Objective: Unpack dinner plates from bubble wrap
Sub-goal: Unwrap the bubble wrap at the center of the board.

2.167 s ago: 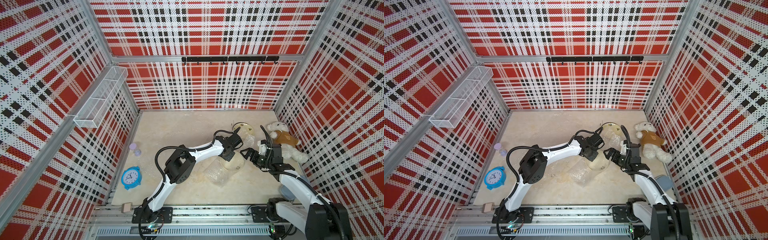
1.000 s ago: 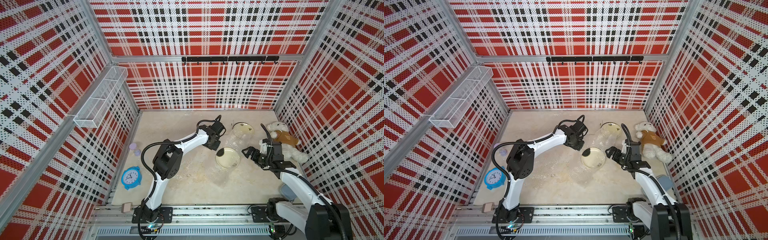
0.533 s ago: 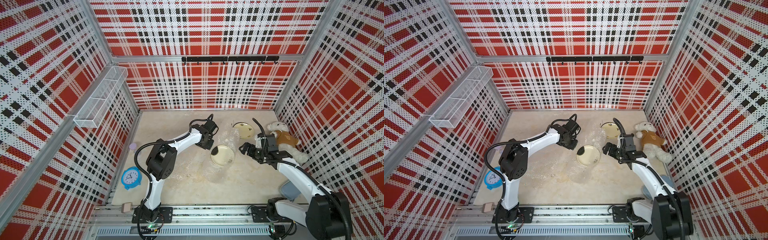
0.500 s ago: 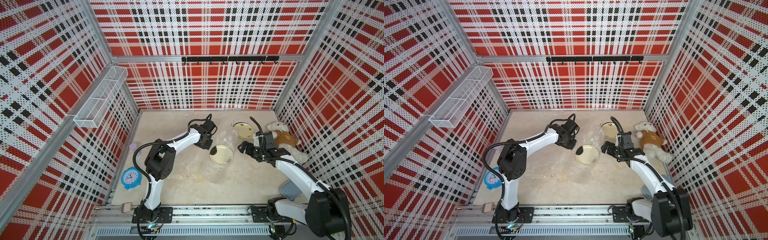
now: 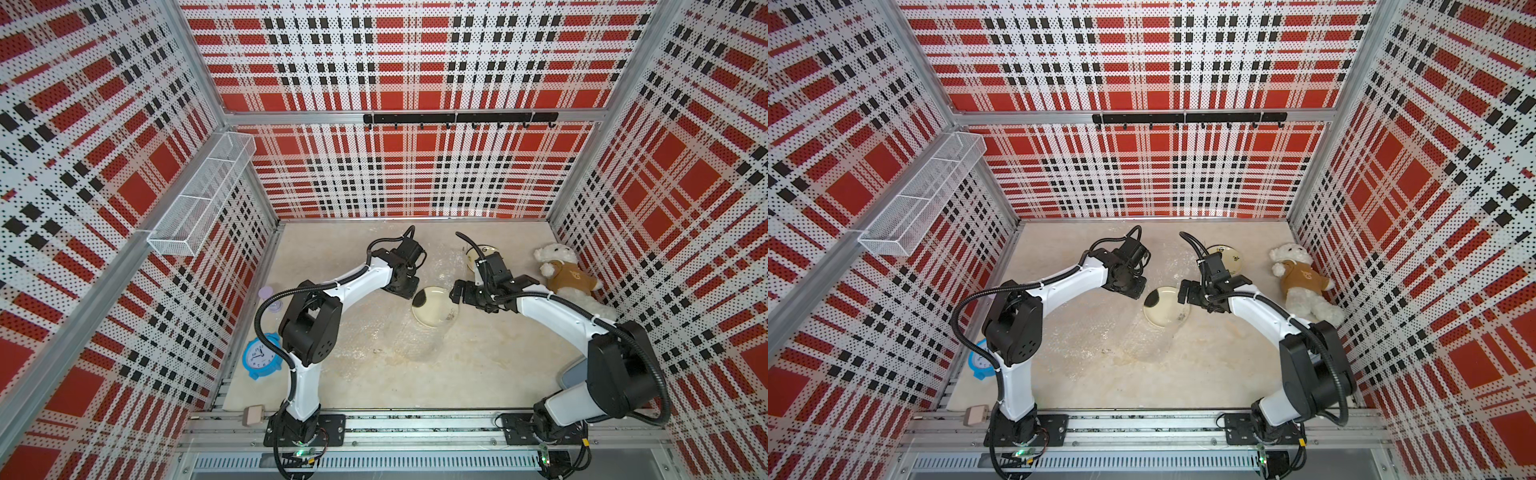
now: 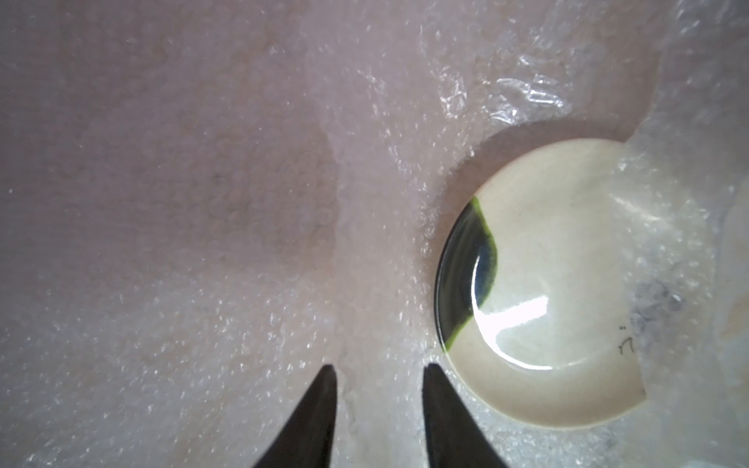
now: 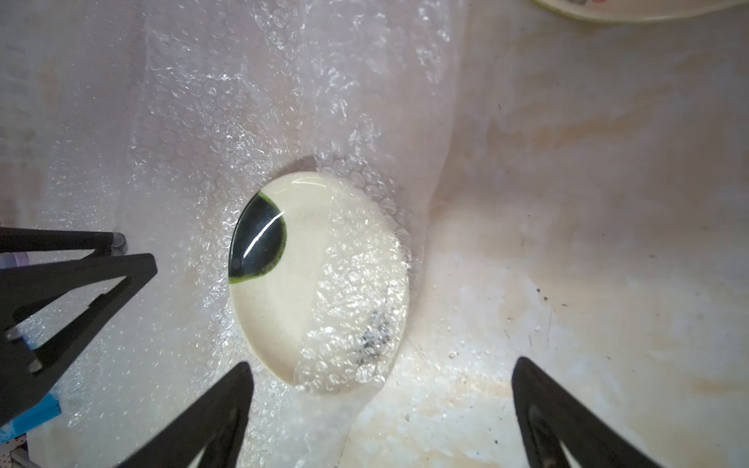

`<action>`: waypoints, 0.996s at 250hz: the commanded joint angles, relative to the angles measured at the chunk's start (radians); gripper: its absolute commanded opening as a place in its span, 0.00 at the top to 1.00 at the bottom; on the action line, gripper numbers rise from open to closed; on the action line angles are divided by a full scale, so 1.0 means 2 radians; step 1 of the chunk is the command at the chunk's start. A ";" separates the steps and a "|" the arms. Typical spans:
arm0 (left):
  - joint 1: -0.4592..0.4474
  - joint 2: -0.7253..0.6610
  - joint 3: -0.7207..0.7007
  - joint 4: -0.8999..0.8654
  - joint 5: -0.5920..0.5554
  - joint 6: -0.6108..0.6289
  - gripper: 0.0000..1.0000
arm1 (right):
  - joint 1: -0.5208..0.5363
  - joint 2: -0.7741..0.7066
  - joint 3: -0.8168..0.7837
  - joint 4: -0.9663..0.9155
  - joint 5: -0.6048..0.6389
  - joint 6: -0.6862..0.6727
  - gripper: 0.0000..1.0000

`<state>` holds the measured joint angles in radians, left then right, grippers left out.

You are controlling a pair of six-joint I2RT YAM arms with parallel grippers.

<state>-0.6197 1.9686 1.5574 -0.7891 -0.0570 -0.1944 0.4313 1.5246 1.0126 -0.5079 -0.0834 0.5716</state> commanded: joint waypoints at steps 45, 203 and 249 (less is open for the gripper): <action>0.035 -0.059 -0.034 0.029 0.010 -0.016 0.47 | 0.050 0.081 0.102 -0.065 0.079 0.015 0.00; 0.075 -0.101 -0.099 0.081 0.043 -0.038 0.46 | 0.082 0.190 0.200 -0.143 0.128 0.034 0.00; 0.075 -0.100 -0.105 0.091 0.052 -0.042 0.45 | 0.086 0.209 0.210 -0.152 0.131 0.036 0.00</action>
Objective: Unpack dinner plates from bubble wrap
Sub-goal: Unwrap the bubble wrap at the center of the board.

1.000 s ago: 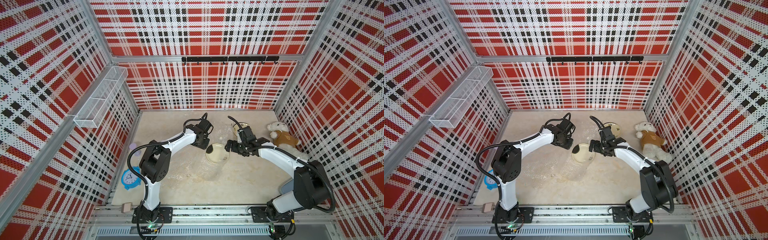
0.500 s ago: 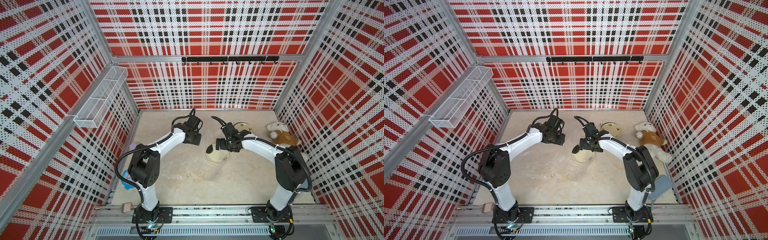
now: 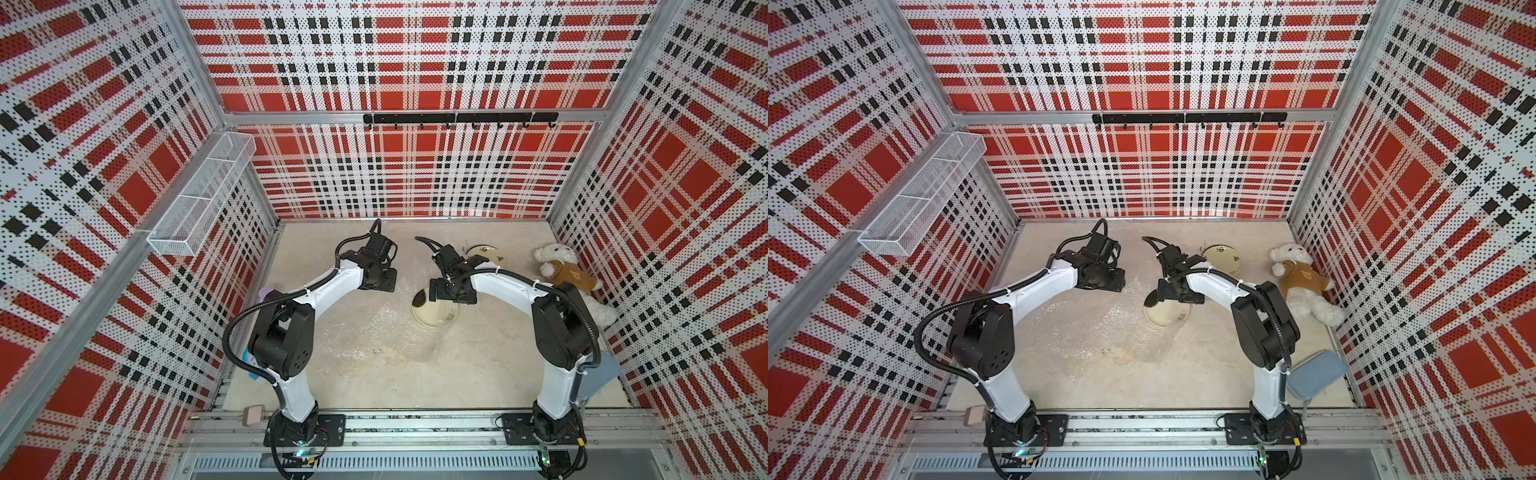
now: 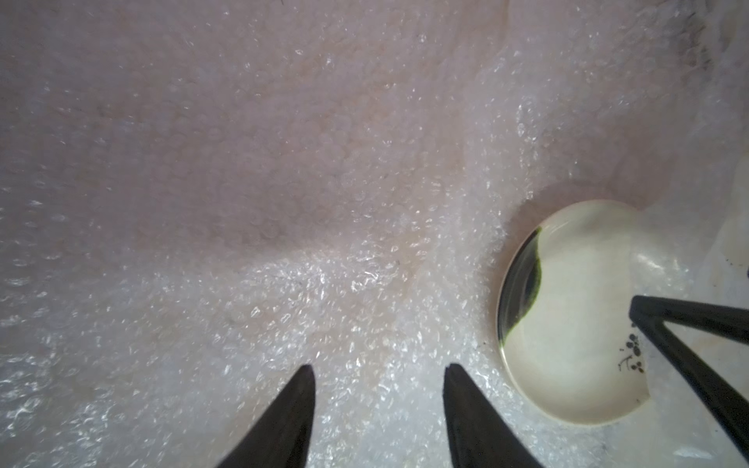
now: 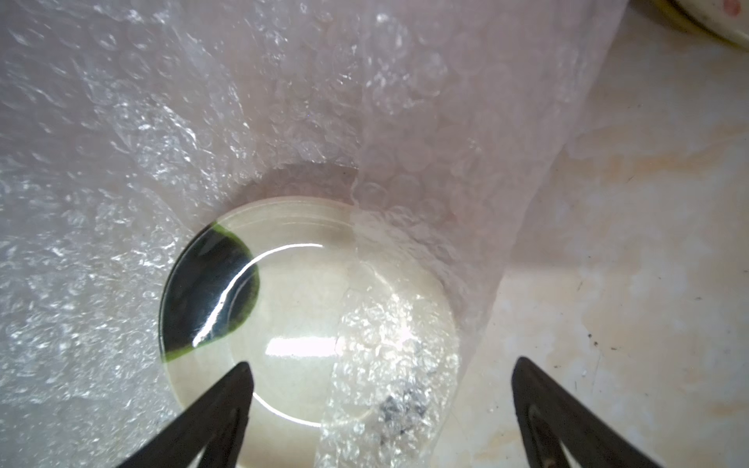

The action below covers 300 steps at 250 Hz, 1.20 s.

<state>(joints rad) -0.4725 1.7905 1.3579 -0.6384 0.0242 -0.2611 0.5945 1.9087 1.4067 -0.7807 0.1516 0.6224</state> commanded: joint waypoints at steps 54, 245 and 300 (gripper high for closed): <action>0.002 -0.013 -0.011 0.020 0.013 -0.009 0.45 | 0.008 0.032 0.020 -0.018 0.025 0.014 0.00; 0.003 -0.008 -0.018 0.027 0.027 -0.010 0.45 | 0.010 0.045 0.023 -0.031 0.062 0.003 0.00; 0.002 -0.008 -0.017 0.029 0.029 -0.010 0.45 | 0.004 0.026 0.005 -0.028 0.071 0.003 0.00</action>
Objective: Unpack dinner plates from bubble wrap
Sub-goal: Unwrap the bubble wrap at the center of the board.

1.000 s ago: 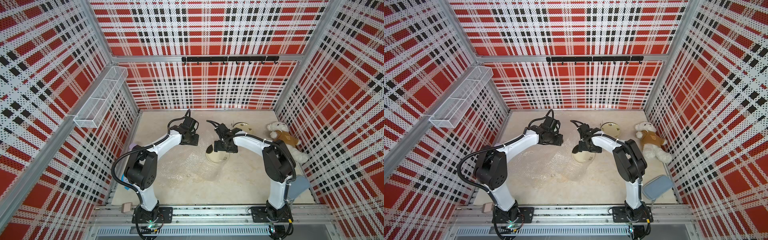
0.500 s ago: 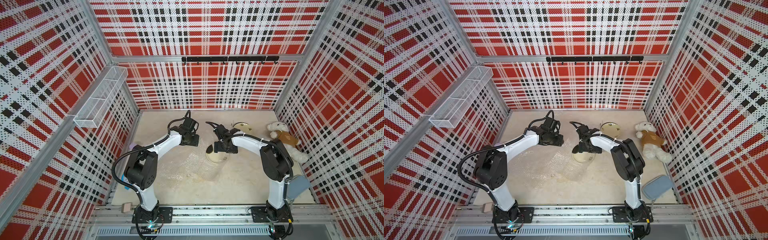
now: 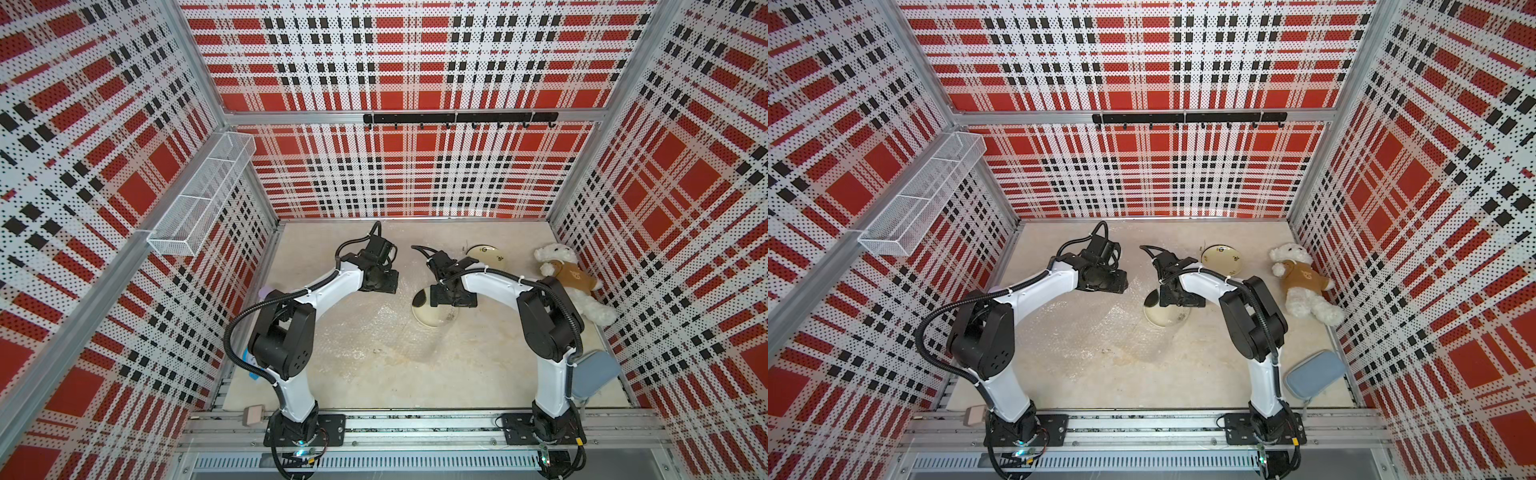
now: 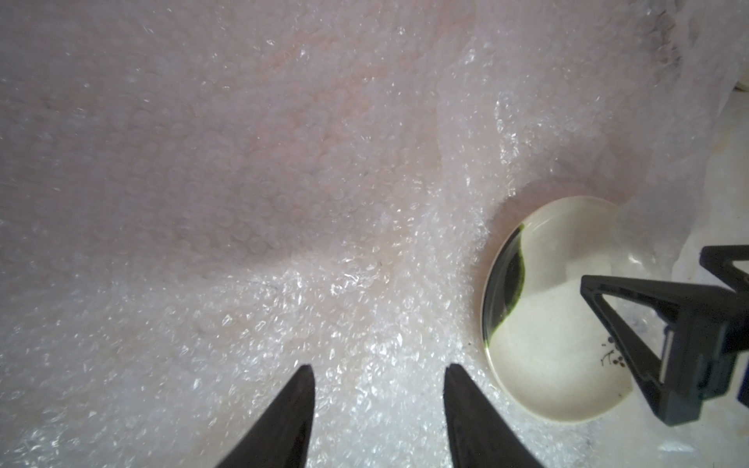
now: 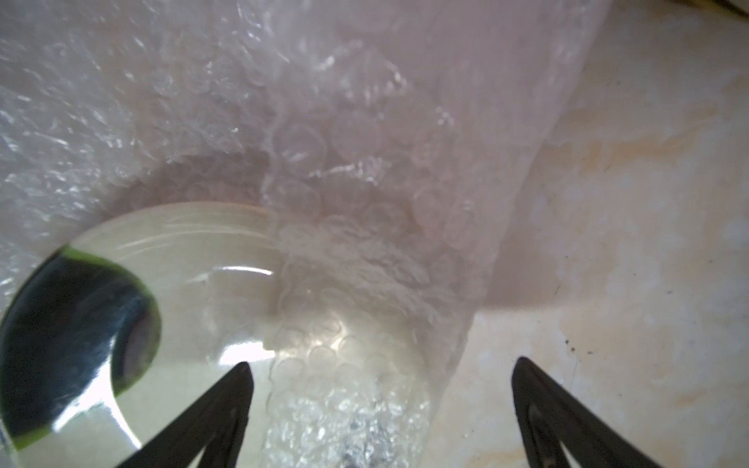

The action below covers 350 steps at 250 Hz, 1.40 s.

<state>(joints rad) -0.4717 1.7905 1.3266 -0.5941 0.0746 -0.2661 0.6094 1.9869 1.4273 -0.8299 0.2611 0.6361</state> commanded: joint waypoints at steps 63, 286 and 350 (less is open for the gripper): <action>0.002 -0.007 -0.002 0.007 0.004 -0.007 0.45 | -0.019 -0.045 -0.039 0.007 0.013 -0.006 0.00; 0.000 -0.019 0.001 0.008 0.019 -0.019 0.45 | -0.101 -0.215 -0.252 0.070 -0.034 0.003 0.00; -0.008 -0.044 0.002 0.007 0.038 -0.025 0.42 | -0.138 -0.253 -0.308 0.095 -0.067 0.002 0.00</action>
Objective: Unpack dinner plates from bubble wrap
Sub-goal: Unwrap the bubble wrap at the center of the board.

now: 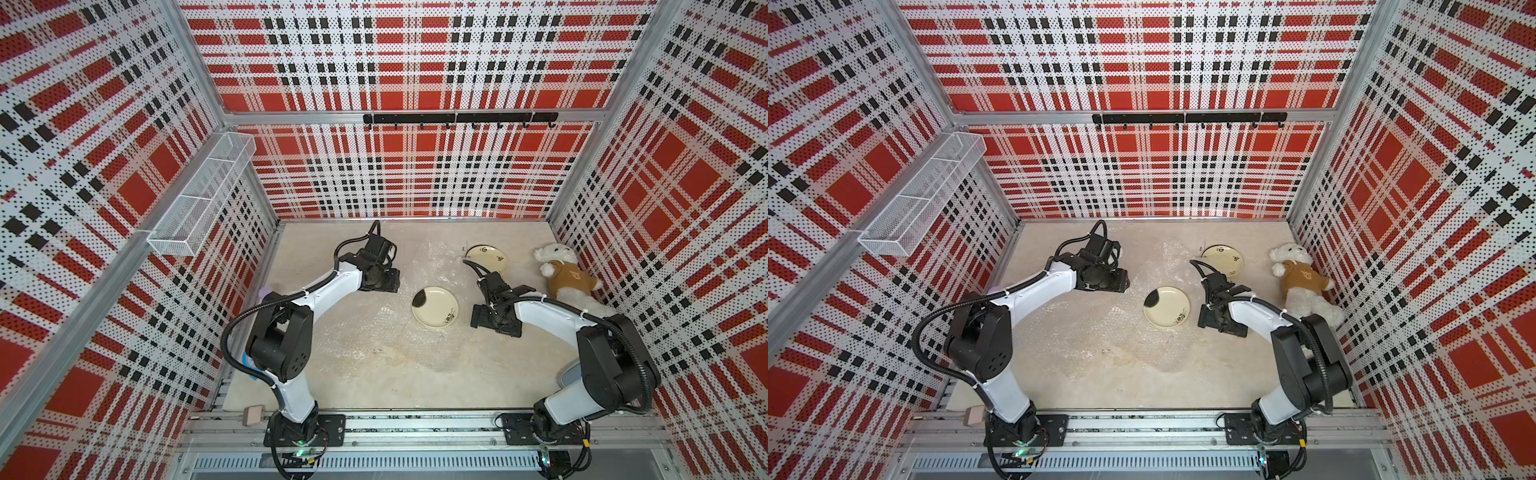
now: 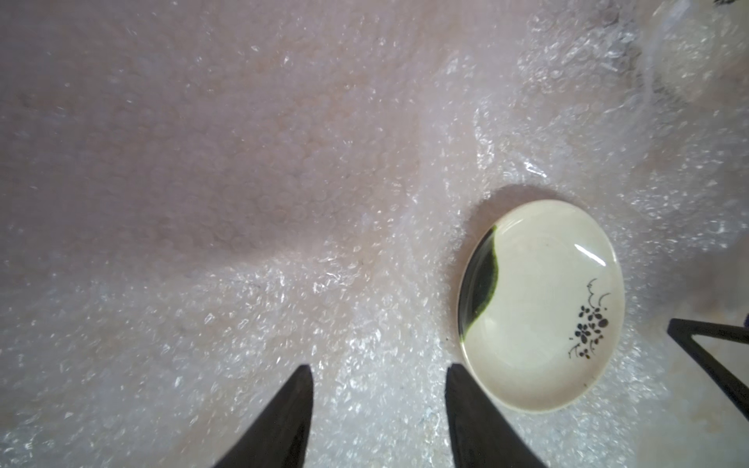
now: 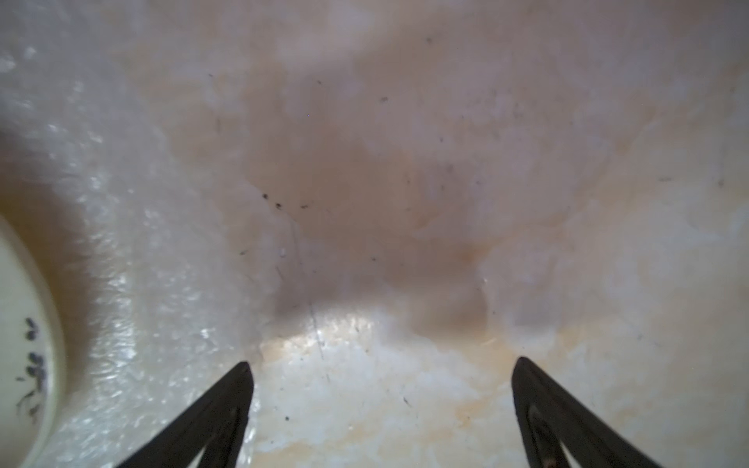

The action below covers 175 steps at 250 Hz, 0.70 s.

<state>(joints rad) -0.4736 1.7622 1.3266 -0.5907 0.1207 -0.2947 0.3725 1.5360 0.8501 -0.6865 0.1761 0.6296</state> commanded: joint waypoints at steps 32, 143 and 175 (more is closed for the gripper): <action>-0.019 -0.034 0.009 0.005 0.021 -0.014 0.38 | -0.038 -0.054 -0.024 0.014 -0.027 -0.004 0.00; -0.069 0.018 0.037 0.029 0.043 -0.030 0.19 | -0.026 -0.182 0.047 0.024 -0.110 -0.012 0.05; -0.055 0.018 0.027 0.053 0.063 -0.045 0.19 | 0.030 -0.151 0.087 0.053 -0.122 -0.007 0.06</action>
<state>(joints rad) -0.6086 1.7912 1.3827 -0.5449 0.2058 -0.3416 0.3500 1.1851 0.9585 -0.6659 -0.0093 0.6132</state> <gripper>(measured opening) 0.812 0.943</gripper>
